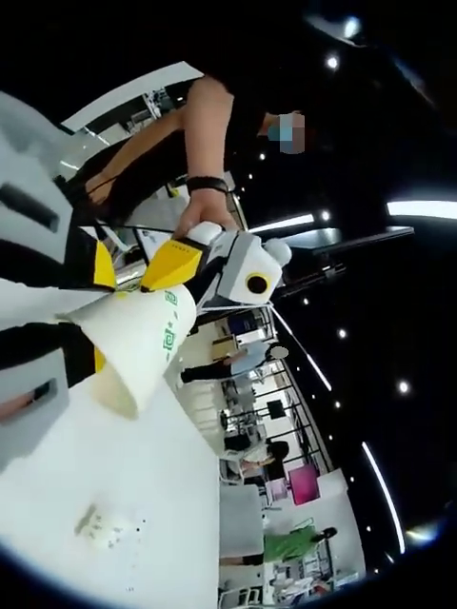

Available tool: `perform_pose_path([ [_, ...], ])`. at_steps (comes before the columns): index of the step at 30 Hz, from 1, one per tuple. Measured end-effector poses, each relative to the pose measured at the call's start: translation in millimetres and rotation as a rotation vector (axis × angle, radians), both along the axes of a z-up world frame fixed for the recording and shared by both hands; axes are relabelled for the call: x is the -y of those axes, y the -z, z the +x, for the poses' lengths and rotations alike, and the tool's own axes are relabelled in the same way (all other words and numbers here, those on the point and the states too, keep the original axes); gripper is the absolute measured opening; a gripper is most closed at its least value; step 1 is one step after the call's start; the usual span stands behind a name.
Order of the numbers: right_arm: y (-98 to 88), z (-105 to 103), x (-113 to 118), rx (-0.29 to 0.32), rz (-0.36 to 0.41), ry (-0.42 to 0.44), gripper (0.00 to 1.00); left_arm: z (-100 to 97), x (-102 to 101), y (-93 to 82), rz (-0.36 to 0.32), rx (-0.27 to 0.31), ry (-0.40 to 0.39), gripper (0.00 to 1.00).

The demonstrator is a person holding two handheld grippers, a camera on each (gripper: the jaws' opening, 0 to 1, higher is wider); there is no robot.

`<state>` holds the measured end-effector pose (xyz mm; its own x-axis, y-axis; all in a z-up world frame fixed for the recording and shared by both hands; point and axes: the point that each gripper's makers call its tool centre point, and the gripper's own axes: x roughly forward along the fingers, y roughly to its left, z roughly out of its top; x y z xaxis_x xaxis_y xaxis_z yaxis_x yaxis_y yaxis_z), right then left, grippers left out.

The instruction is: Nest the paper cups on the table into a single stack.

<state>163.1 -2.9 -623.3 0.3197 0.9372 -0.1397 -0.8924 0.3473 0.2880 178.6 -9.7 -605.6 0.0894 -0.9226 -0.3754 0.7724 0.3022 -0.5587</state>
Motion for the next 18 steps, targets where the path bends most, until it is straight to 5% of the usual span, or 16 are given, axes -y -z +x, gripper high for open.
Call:
perform_pose_path([
  [18, -1.5, -5.1, -2.6, 0.028, -0.018, -0.031, 0.0, 10.8, -8.4, 10.7, 0.0, 0.039, 0.004, 0.4],
])
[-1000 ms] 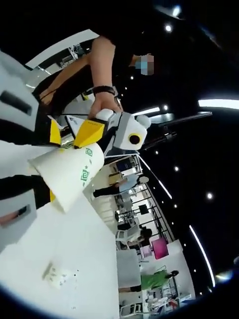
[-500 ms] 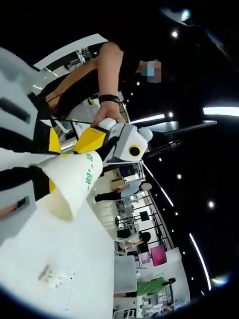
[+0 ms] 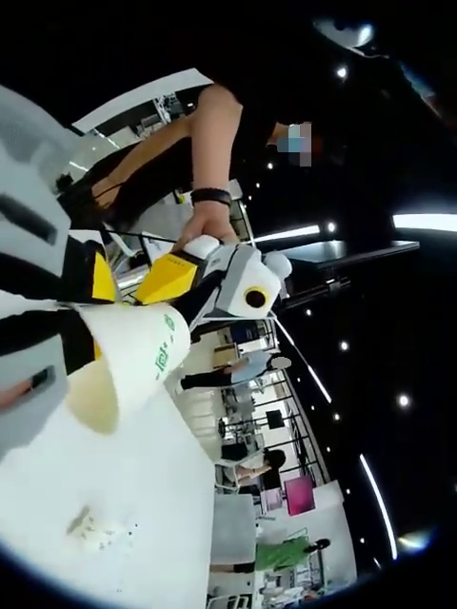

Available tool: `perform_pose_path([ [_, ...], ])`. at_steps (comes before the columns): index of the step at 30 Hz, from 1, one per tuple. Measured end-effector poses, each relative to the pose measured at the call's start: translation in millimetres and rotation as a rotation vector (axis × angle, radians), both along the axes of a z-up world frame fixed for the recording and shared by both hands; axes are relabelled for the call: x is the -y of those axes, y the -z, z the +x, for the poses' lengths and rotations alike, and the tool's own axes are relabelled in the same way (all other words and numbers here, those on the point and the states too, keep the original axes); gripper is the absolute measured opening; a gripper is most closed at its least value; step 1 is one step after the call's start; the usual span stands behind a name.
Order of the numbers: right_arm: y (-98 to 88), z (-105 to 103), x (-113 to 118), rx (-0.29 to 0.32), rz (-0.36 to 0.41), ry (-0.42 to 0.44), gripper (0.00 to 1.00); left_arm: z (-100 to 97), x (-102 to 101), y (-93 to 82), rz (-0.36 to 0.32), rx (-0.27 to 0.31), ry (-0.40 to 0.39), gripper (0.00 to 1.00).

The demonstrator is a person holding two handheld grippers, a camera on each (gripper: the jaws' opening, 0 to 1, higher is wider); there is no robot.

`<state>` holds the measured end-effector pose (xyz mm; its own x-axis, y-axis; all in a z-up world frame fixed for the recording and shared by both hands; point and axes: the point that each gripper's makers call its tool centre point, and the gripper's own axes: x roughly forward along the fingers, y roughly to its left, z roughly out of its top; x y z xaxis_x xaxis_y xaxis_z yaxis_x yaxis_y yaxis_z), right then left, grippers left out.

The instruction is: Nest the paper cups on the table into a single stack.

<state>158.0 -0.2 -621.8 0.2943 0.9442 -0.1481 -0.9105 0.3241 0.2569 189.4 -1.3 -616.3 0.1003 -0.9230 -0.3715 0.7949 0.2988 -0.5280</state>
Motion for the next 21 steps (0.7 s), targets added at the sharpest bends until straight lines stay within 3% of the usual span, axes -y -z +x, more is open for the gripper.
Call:
perform_pose_path([
  [10, 0.3, 8, 12, -0.004, -0.05, 0.033, 0.0, 0.7, 1, 2.1, 0.029, 0.072, -0.059, 0.43],
  [21, 20.4, 15, 25, -0.05, -0.171, 0.046, 0.0, 7.5, -12, 17.5, 0.145, 0.187, -0.133, 0.55],
])
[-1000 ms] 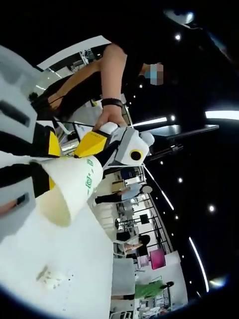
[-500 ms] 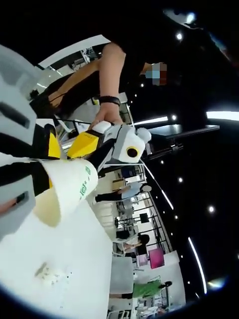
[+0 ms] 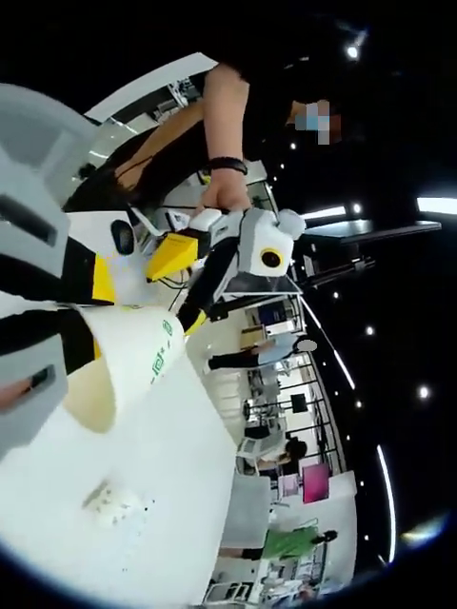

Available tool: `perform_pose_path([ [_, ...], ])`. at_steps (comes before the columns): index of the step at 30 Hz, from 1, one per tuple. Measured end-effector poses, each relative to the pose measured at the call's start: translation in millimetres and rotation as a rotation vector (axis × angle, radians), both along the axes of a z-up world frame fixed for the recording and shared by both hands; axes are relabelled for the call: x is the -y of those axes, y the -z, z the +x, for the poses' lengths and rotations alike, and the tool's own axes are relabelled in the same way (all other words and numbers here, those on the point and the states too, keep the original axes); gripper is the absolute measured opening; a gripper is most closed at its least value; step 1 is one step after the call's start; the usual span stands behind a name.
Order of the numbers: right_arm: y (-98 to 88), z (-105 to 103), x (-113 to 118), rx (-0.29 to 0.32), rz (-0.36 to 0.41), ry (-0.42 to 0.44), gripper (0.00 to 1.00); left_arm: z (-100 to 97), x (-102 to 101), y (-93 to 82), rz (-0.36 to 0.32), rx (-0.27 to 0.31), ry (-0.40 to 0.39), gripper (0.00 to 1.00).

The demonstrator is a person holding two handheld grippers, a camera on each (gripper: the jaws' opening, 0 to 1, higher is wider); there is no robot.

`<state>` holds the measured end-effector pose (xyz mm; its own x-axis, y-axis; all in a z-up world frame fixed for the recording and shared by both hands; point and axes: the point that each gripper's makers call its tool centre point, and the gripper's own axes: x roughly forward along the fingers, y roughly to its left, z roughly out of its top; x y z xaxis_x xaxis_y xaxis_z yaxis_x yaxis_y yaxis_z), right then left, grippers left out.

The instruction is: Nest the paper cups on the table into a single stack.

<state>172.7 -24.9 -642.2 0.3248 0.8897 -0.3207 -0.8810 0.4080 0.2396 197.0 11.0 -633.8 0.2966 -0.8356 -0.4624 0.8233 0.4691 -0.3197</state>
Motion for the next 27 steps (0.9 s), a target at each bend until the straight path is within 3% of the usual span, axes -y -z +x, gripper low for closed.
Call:
perform_pose_path([
  [10, 14.3, 2, 4, -0.025, -0.1, -0.019, 0.0, 7.0, -14, 19.6, 0.103, 0.074, -0.017, 0.6],
  [19, 33.7, 6, 14, -0.039, -0.244, -0.062, 0.0, -6.1, -14, 34.0, 0.13, 0.075, -0.007, 0.61],
  [27, 57.3, 6, 24, -0.027, -0.417, -0.144, 0.0, -23.6, -12, 45.5, 0.179, 0.079, 0.007, 0.63],
])
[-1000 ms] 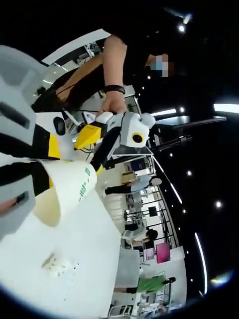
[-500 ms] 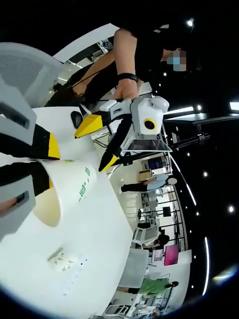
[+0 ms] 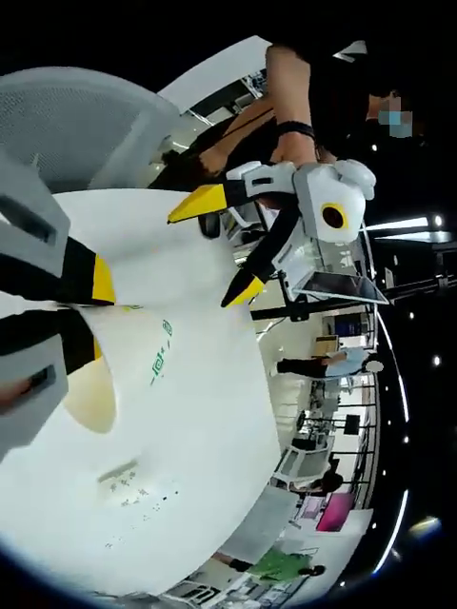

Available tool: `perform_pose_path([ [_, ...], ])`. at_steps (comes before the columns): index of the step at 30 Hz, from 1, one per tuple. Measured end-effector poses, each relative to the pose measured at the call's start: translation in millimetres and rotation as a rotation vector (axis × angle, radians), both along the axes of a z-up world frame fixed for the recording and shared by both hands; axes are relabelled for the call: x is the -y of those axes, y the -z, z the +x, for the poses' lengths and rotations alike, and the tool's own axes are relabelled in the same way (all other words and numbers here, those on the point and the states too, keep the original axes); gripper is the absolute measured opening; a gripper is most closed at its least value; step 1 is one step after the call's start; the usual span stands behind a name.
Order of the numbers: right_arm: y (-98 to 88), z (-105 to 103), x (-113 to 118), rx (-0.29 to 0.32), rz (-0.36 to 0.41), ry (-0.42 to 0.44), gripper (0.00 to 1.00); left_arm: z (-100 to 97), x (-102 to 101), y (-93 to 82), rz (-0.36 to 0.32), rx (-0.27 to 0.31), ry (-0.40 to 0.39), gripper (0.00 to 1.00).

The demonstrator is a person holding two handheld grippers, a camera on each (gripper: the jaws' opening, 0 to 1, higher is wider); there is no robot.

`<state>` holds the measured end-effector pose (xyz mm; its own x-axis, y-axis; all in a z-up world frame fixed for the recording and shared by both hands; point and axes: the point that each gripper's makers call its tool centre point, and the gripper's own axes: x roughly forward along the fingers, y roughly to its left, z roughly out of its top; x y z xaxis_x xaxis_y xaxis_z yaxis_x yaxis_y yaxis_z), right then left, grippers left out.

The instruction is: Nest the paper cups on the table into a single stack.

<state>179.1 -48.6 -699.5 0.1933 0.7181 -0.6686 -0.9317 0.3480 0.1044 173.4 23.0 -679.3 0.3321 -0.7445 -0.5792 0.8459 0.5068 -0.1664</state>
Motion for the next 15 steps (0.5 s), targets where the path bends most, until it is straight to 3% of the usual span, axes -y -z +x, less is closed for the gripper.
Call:
perform_pose_path([
  [6, 14.0, -6, 7, 0.004, -0.117, -0.075, 0.0, -7.0, -2, 5.4, 0.014, -0.009, 0.007, 0.63],
  [15, 21.5, -3, 10, 0.013, -0.223, -0.144, 0.0, -14.1, -4, 14.1, 0.035, -0.008, 0.015, 0.63],
])
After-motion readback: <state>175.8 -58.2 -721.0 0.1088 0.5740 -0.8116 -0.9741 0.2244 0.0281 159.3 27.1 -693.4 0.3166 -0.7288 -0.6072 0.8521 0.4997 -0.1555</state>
